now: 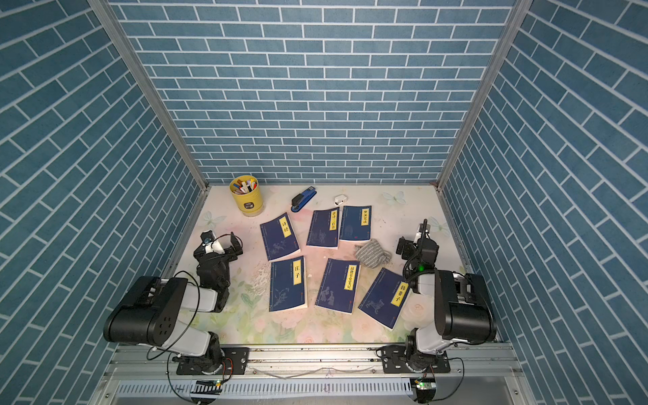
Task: Wipe the cover of the book
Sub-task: Pick up the cleaning item at the center of the board.
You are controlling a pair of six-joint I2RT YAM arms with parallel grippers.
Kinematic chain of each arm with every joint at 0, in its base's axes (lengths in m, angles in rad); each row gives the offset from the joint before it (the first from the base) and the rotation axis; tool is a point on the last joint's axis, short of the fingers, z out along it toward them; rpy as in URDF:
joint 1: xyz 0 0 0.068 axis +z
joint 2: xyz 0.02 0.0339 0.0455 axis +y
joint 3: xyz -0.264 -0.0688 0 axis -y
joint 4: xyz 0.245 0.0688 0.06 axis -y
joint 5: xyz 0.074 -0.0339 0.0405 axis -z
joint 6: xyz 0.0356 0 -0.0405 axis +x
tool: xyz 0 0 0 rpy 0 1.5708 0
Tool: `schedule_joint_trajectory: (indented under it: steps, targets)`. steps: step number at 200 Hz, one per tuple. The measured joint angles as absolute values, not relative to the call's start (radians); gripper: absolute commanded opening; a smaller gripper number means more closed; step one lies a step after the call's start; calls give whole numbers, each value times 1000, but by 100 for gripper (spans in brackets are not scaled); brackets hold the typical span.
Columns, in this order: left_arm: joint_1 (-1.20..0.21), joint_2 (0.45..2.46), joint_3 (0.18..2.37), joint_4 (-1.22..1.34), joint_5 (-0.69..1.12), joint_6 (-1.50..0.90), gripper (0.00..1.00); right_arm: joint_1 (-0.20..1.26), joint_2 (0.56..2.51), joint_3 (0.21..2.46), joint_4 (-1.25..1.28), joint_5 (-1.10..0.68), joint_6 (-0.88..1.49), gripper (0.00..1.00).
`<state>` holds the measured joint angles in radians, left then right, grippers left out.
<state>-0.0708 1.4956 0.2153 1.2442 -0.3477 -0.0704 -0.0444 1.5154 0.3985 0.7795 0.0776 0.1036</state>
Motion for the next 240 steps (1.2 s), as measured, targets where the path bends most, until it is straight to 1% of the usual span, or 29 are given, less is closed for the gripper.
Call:
schedule_joint_trajectory:
  steps: [14,29,56,86,116,142,170,204,240]
  targets:
    - [-71,1477,257,1165,-345,-70,100,-39,1505,436,690,101,105,99]
    - [-71,1465,323,1079,-337,-71,100,-39,1495,532,557,128,107,98]
    - [-74,1441,394,950,-336,-93,100,-18,1452,644,418,171,108,99]
    - [-119,1379,416,795,-373,-124,100,71,1427,750,195,231,104,99]
    - [-177,1327,498,627,-406,-147,100,172,1427,865,-41,241,104,99]
    - [-202,1282,575,505,-420,-215,100,245,1430,948,-218,217,114,99]
    - [-240,1249,606,405,-421,-270,100,299,1431,957,-331,141,160,99]
    - [-293,1238,607,287,-414,-318,100,338,1456,957,-425,78,218,99]
    - [-369,1234,607,220,-412,-373,100,350,1485,957,-476,43,279,99]
